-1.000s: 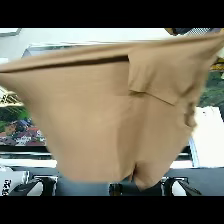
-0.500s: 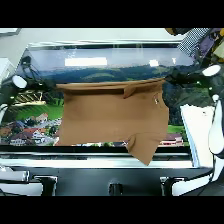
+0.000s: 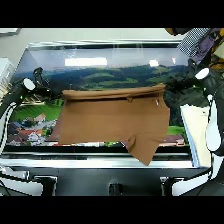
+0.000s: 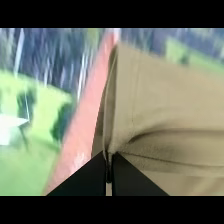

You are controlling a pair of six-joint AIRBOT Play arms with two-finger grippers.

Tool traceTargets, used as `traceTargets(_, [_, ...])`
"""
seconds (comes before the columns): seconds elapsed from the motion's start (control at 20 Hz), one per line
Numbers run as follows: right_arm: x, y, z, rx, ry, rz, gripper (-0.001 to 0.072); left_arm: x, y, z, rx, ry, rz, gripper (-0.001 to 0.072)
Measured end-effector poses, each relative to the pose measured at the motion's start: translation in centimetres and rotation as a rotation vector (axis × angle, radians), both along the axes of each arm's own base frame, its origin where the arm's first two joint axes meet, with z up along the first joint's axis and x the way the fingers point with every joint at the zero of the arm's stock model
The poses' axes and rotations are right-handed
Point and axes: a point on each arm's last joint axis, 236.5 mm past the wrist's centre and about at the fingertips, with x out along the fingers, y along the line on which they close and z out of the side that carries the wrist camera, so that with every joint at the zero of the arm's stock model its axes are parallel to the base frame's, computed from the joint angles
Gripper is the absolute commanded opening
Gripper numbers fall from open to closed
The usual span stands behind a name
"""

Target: Fold the clothes and pants, and hang the long-sleeved shirts on hangers.

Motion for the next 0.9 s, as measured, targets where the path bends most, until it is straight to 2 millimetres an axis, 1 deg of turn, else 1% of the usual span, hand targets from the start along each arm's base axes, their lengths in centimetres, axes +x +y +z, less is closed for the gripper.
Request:
traceTargets(0.15, [-2.0, -0.5, -1.1, -0.026, 0.095, 0.006, 0.0025, -2.2, -0.7, -1.0, -0.016, 0.101, -0.018, 0.0014])
traceTargets(0.3, [-3.3, -0.8, -2.3, -0.042, 0.17, 0.003, 0.0025, -4.0, -1.7, -1.6, -0.027, 0.18, -0.04, 0.0014])
traceTargets(0.45, [-4.3, -1.1, -3.6, -0.047, 0.232, -0.002, 0.0025, -5.1, -2.7, -2.1, -0.031, 0.231, -0.069, 0.0014])
traceTargets(0.6, [-5.1, -1.1, -5.0, -0.043, 0.284, -0.004, 0.0026, -5.8, -3.4, -2.8, -0.033, 0.266, -0.086, 0.0016])
traceTargets(0.65, [-5.2, -1.1, -5.5, -0.041, 0.298, -0.003, 0.0036, -6.1, -3.6, -3.1, -0.035, 0.283, -0.088, 0.003])
traceTargets(0.75, [-5.6, -1.0, -6.3, -0.035, 0.324, -0.001, 0.0216, -6.4, -3.9, -3.9, -0.04, 0.31, -0.079, 0.0083])
traceTargets(0.8, [-5.7, -1.1, -6.6, -0.037, 0.331, 0.0, 0.0302, -6.6, -4.0, -4.3, -0.041, 0.323, -0.077, 0.0131])
traceTargets(0.85, [-5.8, -1.0, -6.8, -0.035, 0.338, 0.001, 0.0384, -6.7, -4.0, -4.5, -0.044, 0.332, -0.071, 0.0132])
traceTargets(0.9, [-6.0, -0.8, -6.9, -0.027, 0.348, 0.004, 0.0388, -6.8, -4.0, -4.5, -0.046, 0.339, -0.066, 0.0134])
